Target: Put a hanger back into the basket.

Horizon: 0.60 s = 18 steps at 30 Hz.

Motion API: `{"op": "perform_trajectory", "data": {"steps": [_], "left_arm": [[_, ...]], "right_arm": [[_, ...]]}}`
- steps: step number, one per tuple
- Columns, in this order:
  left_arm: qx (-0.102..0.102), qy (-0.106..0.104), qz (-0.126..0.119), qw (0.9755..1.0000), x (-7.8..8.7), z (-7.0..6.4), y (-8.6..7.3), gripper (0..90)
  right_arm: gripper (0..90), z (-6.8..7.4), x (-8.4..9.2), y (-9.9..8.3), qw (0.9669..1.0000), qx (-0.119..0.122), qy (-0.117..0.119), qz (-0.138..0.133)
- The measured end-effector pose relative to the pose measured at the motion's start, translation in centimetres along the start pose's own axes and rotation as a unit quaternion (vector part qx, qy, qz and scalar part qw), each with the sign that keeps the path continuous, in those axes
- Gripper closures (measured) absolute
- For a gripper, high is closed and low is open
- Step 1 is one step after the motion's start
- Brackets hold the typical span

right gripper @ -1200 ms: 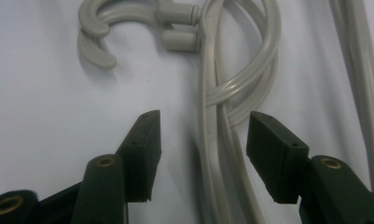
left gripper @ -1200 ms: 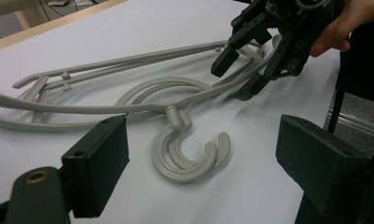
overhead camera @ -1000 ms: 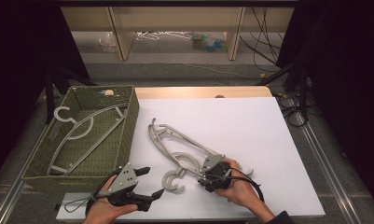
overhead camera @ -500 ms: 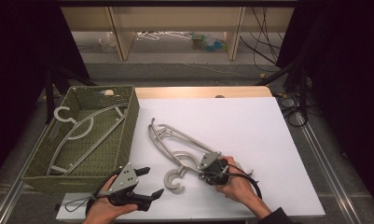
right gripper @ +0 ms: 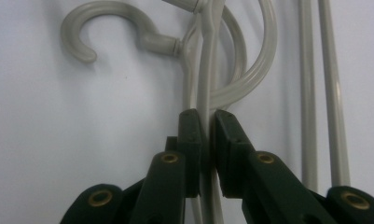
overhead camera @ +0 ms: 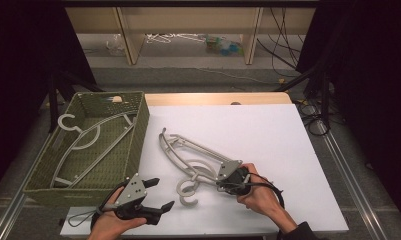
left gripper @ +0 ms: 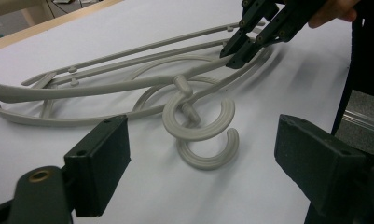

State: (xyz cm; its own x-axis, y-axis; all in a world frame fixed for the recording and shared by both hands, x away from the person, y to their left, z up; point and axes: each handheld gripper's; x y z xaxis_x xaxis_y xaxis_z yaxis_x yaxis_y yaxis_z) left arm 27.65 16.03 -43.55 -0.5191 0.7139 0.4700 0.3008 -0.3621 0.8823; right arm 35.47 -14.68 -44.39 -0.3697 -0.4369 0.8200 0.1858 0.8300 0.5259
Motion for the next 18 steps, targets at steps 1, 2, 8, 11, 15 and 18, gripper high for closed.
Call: {"op": "perform_trajectory", "data": {"steps": [1, 2, 8, 11, 15, 18], "left_arm": [[-0.001, 0.000, -0.001, 1.0000, 0.0, 0.0, 0.0, 18.2], [-0.004, 0.003, 0.001, 1.0000, 0.0, 0.0, 0.0, 18.2], [-0.013, 0.010, 0.001, 0.9999, 0.0, 0.2, 0.0, 18.2], [-0.008, 0.014, 0.001, 0.9999, 0.0, 0.3, 0.1, 18.4], [-0.008, 0.029, -0.005, 0.9995, 0.2, 0.9, 0.3, 18.7], [-0.022, 0.041, -0.006, 0.9989, 0.2, 1.1, 0.7, 19.5]], "right_arm": [[82.1, -0.1, 0.2, 0.0, 1.0000, 0.003, 0.001, -0.003], [82.1, -0.2, 0.5, 0.0, 1.0000, 0.003, -0.001, -0.007], [82.5, -0.5, 2.2, -0.1, 0.9993, -0.008, 0.014, -0.035], [82.7, -0.5, 2.9, -0.2, 0.9984, -0.016, 0.013, -0.052], [82.8, -0.4, 3.7, -0.3, 0.9981, -0.015, 0.017, -0.058], [82.8, -0.3, 4.4, -0.4, 0.9965, -0.014, 0.027, -0.078]]}}
Point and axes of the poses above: each handheld gripper's, and its own axes: x roughly backward along the jaws, y roughly out of its top, z roughly to its left, and after that the axes turned 1 degree about -x, right-handed
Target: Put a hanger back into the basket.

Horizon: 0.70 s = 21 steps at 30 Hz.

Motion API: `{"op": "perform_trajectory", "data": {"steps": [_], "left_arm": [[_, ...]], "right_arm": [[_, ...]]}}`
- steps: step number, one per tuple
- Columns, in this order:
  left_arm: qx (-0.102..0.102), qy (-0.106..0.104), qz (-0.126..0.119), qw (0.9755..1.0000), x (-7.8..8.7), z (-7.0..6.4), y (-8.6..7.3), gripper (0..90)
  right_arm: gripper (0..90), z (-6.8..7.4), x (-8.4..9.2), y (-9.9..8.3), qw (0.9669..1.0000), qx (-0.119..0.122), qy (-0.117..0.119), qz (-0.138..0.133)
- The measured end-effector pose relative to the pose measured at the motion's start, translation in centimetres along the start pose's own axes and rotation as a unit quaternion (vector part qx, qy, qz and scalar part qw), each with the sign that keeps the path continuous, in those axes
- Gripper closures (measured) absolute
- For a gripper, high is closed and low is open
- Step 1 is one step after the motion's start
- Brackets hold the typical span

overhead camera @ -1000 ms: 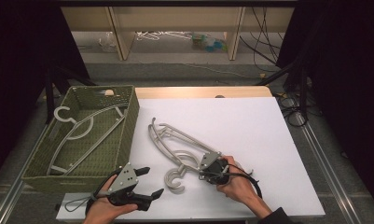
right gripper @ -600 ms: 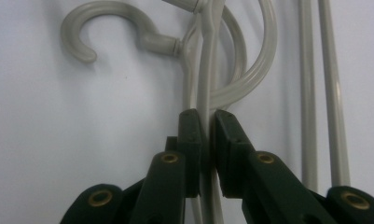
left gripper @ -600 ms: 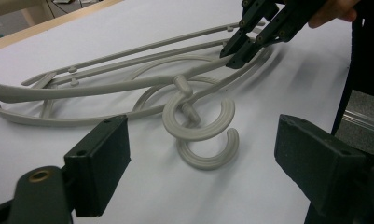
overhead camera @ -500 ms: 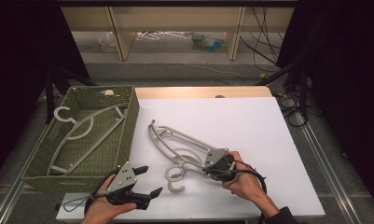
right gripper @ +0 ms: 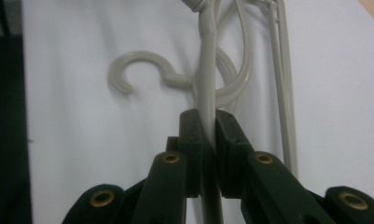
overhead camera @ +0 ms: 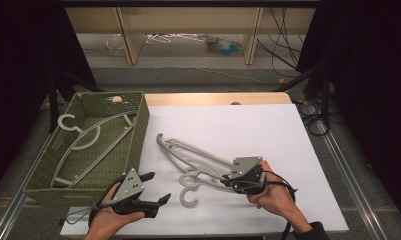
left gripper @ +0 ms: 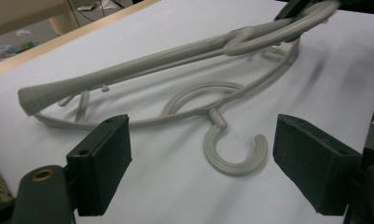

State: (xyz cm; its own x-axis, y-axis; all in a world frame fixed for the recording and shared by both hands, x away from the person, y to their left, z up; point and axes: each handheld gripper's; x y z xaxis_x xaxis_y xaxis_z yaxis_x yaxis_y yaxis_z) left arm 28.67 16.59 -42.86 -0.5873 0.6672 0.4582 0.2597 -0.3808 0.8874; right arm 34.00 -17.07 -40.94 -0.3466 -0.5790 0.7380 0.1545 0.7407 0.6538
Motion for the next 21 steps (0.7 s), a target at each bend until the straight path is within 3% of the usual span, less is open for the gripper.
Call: {"op": "perform_trajectory", "data": {"steps": [1, 5, 9, 11, 12, 14, 18, 21], "left_arm": [[0.004, 0.003, -0.004, 1.0000, -0.1, -0.1, 0.2, 19.7], [-0.047, 0.014, -0.003, 0.9988, -0.6, -0.3, 1.0, 22.2], [-0.073, 0.000, 0.000, 0.9974, -1.6, 0.0, 1.6, 25.1], [-0.090, -0.018, 0.013, 0.9957, -2.1, 0.3, 1.9, 25.8], [-0.103, -0.029, 0.023, 0.9940, -2.3, 0.5, 2.1, 26.8], [-0.109, -0.043, 0.033, 0.9925, -3.0, 0.4, 2.3, 27.9], [-0.138, -0.059, 0.044, 0.9877, -3.5, 0.4, 2.9, 28.1], [-0.169, -0.077, 0.057, 0.9809, -4.2, 0.1, 3.2, 28.8]], "right_arm": [[82.8, 0.2, 0.2, 0.0, 1.0000, -0.004, 0.005, -0.005], [82.8, 0.9, 0.5, -0.1, 0.9997, 0.001, 0.022, -0.008], [82.8, 1.5, 0.7, -0.3, 0.9990, 0.002, 0.044, -0.009], [82.8, 1.7, 0.7, -0.5, 0.9986, 0.001, 0.053, -0.007], [82.8, 1.8, 0.7, -0.6, 0.9982, 0.000, 0.059, -0.007], [82.8, 1.9, 0.8, -0.7, 0.9978, 0.000, 0.067, -0.007], [82.7, 2.0, 1.0, -0.8, 0.9971, 0.001, 0.076, -0.011], [82.7, 2.1, 1.1, -0.8, 0.9961, 0.008, 0.086, -0.012]]}}
Point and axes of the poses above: each handheld gripper's, and its own axes: x roughly backward along the jaws, y roughly out of its top, z roughly to its left, and after that the axes turned 1 degree about -x, right-handed
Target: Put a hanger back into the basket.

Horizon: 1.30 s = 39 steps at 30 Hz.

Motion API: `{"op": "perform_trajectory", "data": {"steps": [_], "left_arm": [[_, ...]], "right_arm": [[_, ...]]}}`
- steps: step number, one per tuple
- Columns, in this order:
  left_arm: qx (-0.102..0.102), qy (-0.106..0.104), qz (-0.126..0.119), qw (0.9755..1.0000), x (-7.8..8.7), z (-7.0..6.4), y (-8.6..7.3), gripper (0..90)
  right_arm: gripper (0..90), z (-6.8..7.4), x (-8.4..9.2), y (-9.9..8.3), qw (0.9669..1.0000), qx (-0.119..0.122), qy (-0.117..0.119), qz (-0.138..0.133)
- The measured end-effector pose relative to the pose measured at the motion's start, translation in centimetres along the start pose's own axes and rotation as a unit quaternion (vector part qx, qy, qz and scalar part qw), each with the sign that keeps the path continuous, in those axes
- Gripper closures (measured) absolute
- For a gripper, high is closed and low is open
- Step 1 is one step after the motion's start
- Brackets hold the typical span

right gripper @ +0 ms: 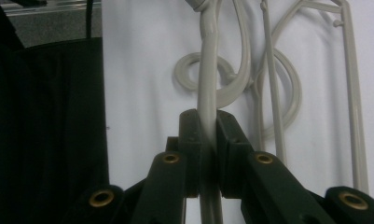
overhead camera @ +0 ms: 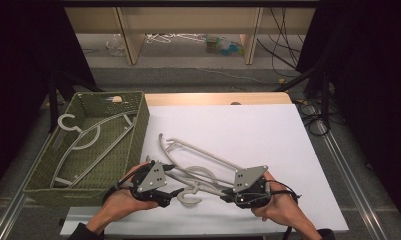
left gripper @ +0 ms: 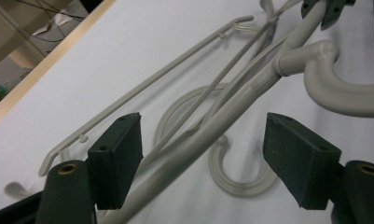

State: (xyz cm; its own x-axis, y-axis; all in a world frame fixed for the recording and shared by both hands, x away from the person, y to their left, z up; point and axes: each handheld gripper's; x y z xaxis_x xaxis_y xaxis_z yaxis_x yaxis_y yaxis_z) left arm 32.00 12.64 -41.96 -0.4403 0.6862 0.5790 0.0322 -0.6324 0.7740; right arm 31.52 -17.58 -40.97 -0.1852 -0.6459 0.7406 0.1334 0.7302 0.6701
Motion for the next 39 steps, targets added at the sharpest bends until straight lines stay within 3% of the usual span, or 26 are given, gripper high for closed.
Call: {"op": "perform_trajectory", "data": {"steps": [3, 8, 11, 16, 19, 24, 26, 30, 33, 35, 39], "left_arm": [[-0.023, -0.016, 0.015, 0.9995, -0.7, -0.2, 0.1, 32.2], [-0.050, -0.040, 0.032, 0.9974, -1.6, -0.2, 0.3, 46.9], [-0.067, -0.056, 0.040, 0.9954, -1.9, 0.0, 0.7, 60.8], [-0.116, -0.062, 0.052, 0.9899, -1.9, -0.2, 1.5, 67.7], [-0.113, -0.075, 0.052, 0.9894, -1.9, -0.3, 1.6, 70.9], [-0.127, -0.074, 0.056, 0.9875, -1.6, -0.3, 2.3, 74.3], [-0.121, -0.083, 0.052, 0.9877, -1.5, -0.4, 2.6, 75.9], [-0.119, -0.081, 0.049, 0.9884, -1.4, -0.5, 3.1, 76.9], [-0.091, -0.089, 0.045, 0.9908, -1.3, -0.5, 3.3, 78.1], [-0.056, -0.089, 0.036, 0.9938, -1.3, -0.5, 3.5, 78.4], [-0.007, -0.090, 0.028, 0.9955, -1.0, 0.0, 3.8, 79.0]], "right_arm": [[82.7, 0.1, 0.1, 0.0, 1.0000, 0.002, 0.006, -0.003], [82.6, 0.2, 0.2, 0.0, 0.9999, 0.007, 0.014, -0.003], [82.6, 0.2, 0.1, 0.0, 0.9997, 0.012, 0.023, -0.004], [82.0, -0.1, 0.3, -0.2, 0.9996, 0.008, 0.027, -0.006], [80.6, -0.4, 0.6, -0.3, 0.9994, 0.000, 0.030, -0.017], [78.4, -0.7, 1.2, -0.1, 0.9995, -0.007, 0.016, -0.026], [76.9, -0.9, 1.3, -0.2, 0.9995, -0.014, 0.009, -0.026], [72.9, -1.2, 1.4, -0.3, 0.9993, -0.028, -0.008, -0.024], [65.8, -1.4, 1.7, -0.3, 0.9980, -0.048, -0.024, -0.033], [58.7, -1.5, 1.9, -0.3, 0.9968, -0.058, -0.033, -0.044], [45.3, -1.7, 2.6, 0.0, 0.9901, -0.093, -0.067, -0.081]]}}
Point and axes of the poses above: each handheld gripper's, and its own axes: x roughly backward along the jaws, y roughly out of its top, z roughly to its left, and after that the axes turned 1 degree about -x, right-handed
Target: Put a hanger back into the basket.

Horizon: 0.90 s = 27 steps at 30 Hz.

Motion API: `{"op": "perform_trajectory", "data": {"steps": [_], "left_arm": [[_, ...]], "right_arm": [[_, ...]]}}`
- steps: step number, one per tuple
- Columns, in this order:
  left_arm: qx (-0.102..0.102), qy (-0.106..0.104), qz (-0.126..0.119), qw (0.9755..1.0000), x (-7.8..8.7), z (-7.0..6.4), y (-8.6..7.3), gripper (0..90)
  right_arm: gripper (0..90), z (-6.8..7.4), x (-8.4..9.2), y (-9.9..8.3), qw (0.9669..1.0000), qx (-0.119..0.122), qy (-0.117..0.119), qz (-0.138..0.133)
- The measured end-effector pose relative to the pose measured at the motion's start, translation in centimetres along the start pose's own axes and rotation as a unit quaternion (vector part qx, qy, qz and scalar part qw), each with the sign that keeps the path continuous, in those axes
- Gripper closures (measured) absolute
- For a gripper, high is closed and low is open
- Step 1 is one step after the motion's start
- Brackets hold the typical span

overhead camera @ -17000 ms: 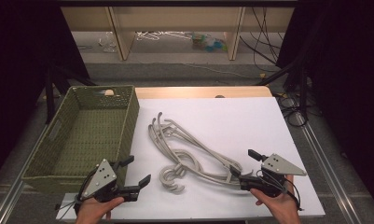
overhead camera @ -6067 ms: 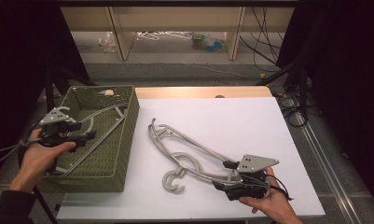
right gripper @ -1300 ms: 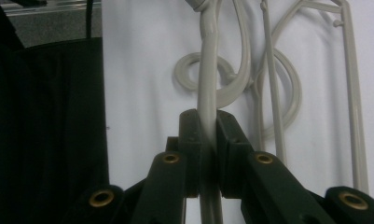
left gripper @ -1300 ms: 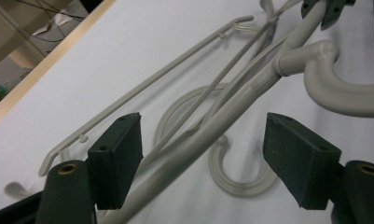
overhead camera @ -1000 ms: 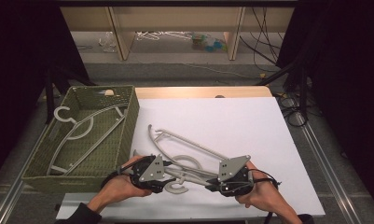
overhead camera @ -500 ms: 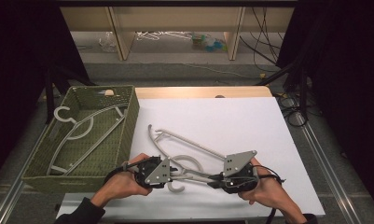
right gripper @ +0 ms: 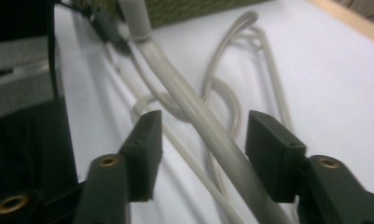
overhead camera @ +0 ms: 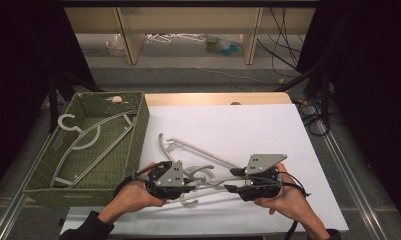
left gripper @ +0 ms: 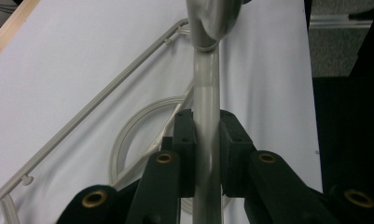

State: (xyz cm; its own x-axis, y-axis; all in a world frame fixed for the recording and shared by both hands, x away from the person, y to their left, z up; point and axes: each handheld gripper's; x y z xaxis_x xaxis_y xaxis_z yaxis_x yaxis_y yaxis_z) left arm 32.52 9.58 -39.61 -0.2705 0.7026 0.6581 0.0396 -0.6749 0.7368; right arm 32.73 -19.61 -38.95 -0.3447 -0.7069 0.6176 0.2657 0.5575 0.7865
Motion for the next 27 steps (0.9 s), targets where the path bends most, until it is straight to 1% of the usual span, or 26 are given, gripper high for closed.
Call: {"op": "perform_trajectory", "data": {"steps": [1, 3, 4, 5, 7, 9, 10, 11, 12, 13, 14, 15, 16, 17, 18, 19, 20, 21, 22, 24, 25, 27], "left_arm": [[0.012, 0.000, -0.008, 0.9999, 0.1, 0.0, 0.0, 79.0], [0.034, 0.000, -0.013, 0.9993, 0.4, 0.3, 0.0, 79.0], [0.042, 0.001, -0.014, 0.9990, 0.5, 0.4, 0.0, 79.1], [0.057, 0.005, -0.016, 0.9982, 0.7, 0.5, -0.1, 79.1], [0.065, 0.008, -0.015, 0.9978, 0.9, 0.8, -0.2, 79.1], [0.077, 0.013, -0.019, 0.9968, 1.1, 1.1, -0.4, 79.1], [0.075, 0.019, -0.017, 0.9969, 1.3, 1.2, -0.5, 79.1], [0.080, 0.020, -0.017, 0.9964, 1.3, 1.3, -0.5, 79.1], [0.090, 0.020, -0.020, 0.9955, 1.4, 1.4, -0.6, 79.1], [0.098, 0.020, -0.024, 0.9947, 1.5, 1.4, -0.7, 79.1], [0.098, 0.024, -0.023, 0.9946, 1.7, 1.6, -0.7, 79.1], [0.107, 0.024, -0.028, 0.9936, 1.8, 1.7, -0.7, 79.1], [0.111, 0.025, -0.029, 0.9930, 1.9, 1.7, -0.8, 79.1], [0.115, 0.029, -0.028, 0.9926, 2.0, 1.9, -0.8, 79.1], [0.122, 0.029, -0.032, 0.9916, 2.2, 2.0, -0.8, 79.1], [0.131, 0.029, -0.036, 0.9902, 2.4, 2.1, -0.9, 79.1], [0.140, 0.031, -0.040, 0.9889, 2.6, 2.2, -0.9, 79.1], [0.146, 0.032, -0.045, 0.9878, 2.8, 2.3, -1.0, 79.1], [0.157, 0.032, -0.050, 0.9859, 3.0, 2.4, -1.0, 79.1], [0.167, 0.033, -0.061, 0.9835, 3.6, 2.5, -1.0, 79.1], [0.170, 0.038, -0.067, 0.9824, 4.0, 2.5, -1.0, 79.1], [0.179, 0.041, -0.077, 0.9799, 4.9, 2.4, -0.8, 79.1]], "right_arm": [[42.6, 0.0, 0.2, 0.1, 0.9999, -0.005, -0.006, -0.008], [38.1, -0.1, 0.6, 0.3, 0.9995, -0.017, -0.015, -0.022], [37.1, -0.1, 0.8, 0.4, 0.9992, -0.023, -0.016, -0.027], [35.5, -0.1, 0.9, 0.4, 0.9985, -0.025, -0.027, -0.040], [32.8, -0.1, 1.5, 0.5, 0.9969, -0.033, -0.042, -0.059], [32.2, -0.1, 1.9, 0.6, 0.9953, -0.047, -0.041, -0.074], [31.5, -0.2, 2.1, 0.6, 0.9949, -0.050, -0.043, -0.076], [31.5, -0.2, 2.3, 0.6, 0.9940, -0.048, -0.051, -0.085], [31.5, -0.1, 2.5, 0.6, 0.9939, -0.052, -0.049, -0.083], [31.5, -0.1, 2.5, 0.5, 0.9932, -0.050, -0.054, -0.091], [31.5, 0.0, 2.5, 0.4, 0.9931, -0.057, -0.049, -0.090], [31.5, 0.1, 2.6, 0.4, 0.9931, -0.053, -0.049, -0.093], [31.5, 0.3, 2.6, 0.2, 0.9924, -0.059, -0.050, -0.096], [31.5, 0.3, 2.6, 0.2, 0.9925, -0.055, -0.049, -0.097], [31.5, 0.5, 2.7, 0.1, 0.9922, -0.053, -0.055, -0.099], [31.5, 0.7, 2.6, 0.0, 0.9919, -0.053, -0.054, -0.102], [31.4, 0.8, 2.6, -0.2, 0.9922, -0.050, -0.053, -0.101], [31.4, 1.0, 2.6, -0.4, 0.9931, -0.052, -0.046, -0.095], [31.5, 1.1, 2.4, -0.6, 0.9935, -0.047, -0.046, -0.093], [31.5, 1.3, 2.1, -1.0, 0.9941, -0.052, -0.043, -0.085], [31.4, 1.4, 2.0, -1.2, 0.9945, -0.051, -0.043, -0.080], [31.5, 1.4, 1.8, -1.5, 0.9951, -0.052, -0.039, -0.075]]}}
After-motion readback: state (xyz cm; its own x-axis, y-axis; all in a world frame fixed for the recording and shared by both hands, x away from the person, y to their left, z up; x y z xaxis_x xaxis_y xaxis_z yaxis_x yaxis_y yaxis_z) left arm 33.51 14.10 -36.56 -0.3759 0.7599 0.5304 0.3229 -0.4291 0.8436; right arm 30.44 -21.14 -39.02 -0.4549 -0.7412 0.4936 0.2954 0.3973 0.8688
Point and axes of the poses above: each handheld gripper's, and its own axes: x roughly backward along the jaws, y roughly out of its top, z roughly to its left, and after that the axes turned 1 degree about -x, right-handed
